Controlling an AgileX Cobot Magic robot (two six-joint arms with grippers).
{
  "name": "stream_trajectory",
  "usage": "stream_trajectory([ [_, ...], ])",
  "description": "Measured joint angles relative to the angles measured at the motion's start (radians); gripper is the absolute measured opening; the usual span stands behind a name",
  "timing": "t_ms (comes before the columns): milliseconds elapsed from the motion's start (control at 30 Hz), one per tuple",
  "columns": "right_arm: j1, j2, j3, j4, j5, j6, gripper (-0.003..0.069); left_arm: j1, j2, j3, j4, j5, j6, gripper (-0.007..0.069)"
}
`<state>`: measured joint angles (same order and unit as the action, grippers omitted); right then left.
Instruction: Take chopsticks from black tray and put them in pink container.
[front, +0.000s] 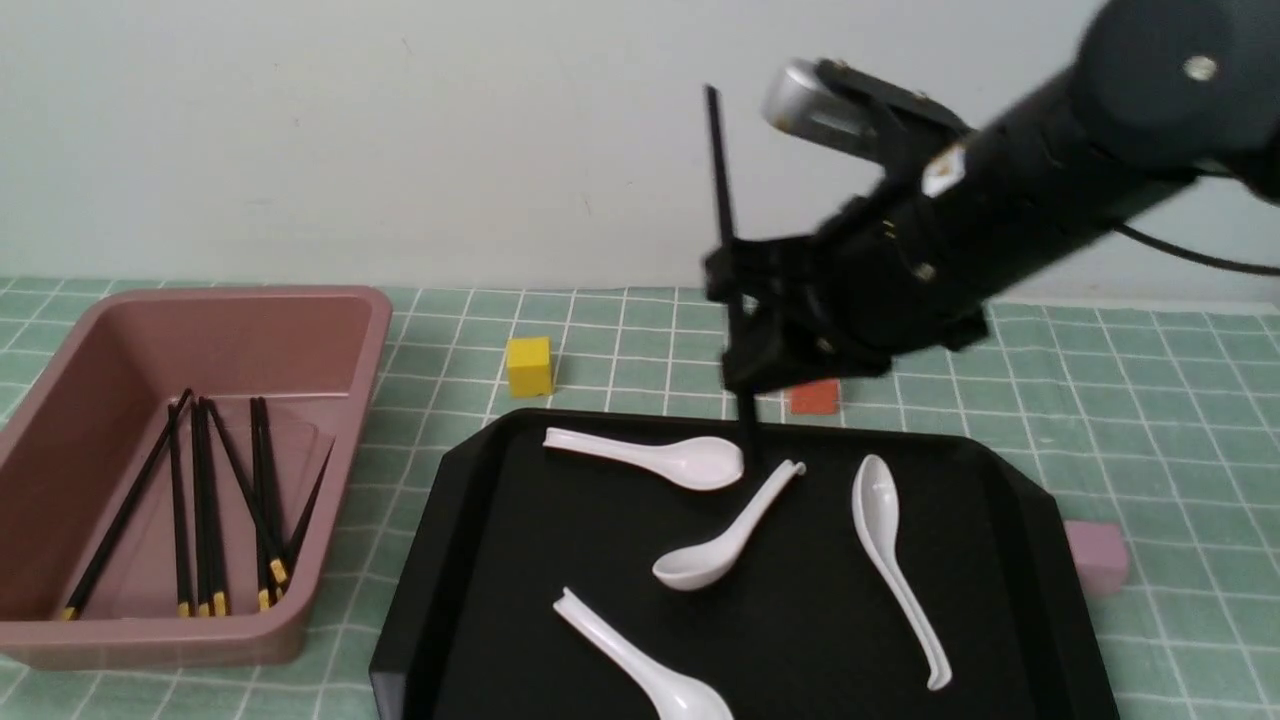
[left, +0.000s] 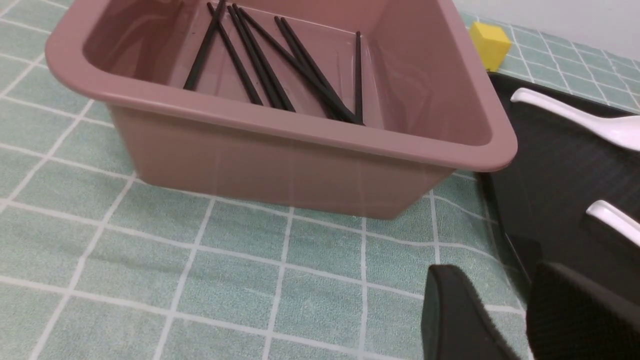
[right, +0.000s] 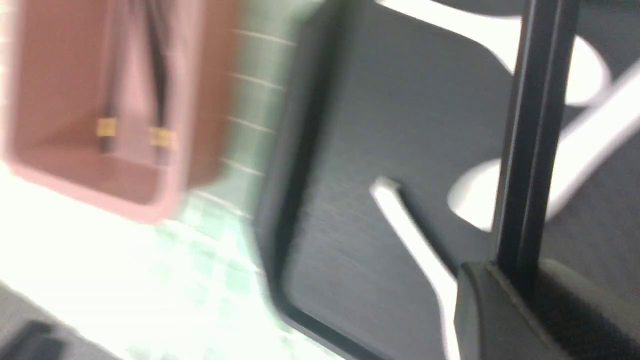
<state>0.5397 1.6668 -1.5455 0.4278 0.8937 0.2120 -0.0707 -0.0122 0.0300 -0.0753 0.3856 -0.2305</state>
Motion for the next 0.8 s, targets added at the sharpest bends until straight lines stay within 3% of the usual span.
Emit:
stream_trajectory([
  [200,0.144,0.322,-0.345,0.051,-0.008,-0.096,0.0111,0.000,0.000,0.000,0.000,0.000,0.000,0.0238],
  [367,0.247,0.597,-0.616,0.091,-0.125,-0.163,0.0111,0.000,0.000,0.000,0.000,0.000,0.000,0.0238],
  [600,0.319,0.791,-0.726,0.152,-0.320,-0.175,0.0120,0.000,0.000,0.000,0.000,0.000,0.000,0.0238],
  [700,0.330,0.810,-0.727,0.155,-0.353,-0.175,0.0158,0.000,0.000,0.000,0.000,0.000,0.000,0.0238],
  [800,0.331,0.808,-0.731,0.155,-0.356,-0.176,0.0249,0.000,0.000,0.000,0.000,0.000,0.000,0.0238],
])
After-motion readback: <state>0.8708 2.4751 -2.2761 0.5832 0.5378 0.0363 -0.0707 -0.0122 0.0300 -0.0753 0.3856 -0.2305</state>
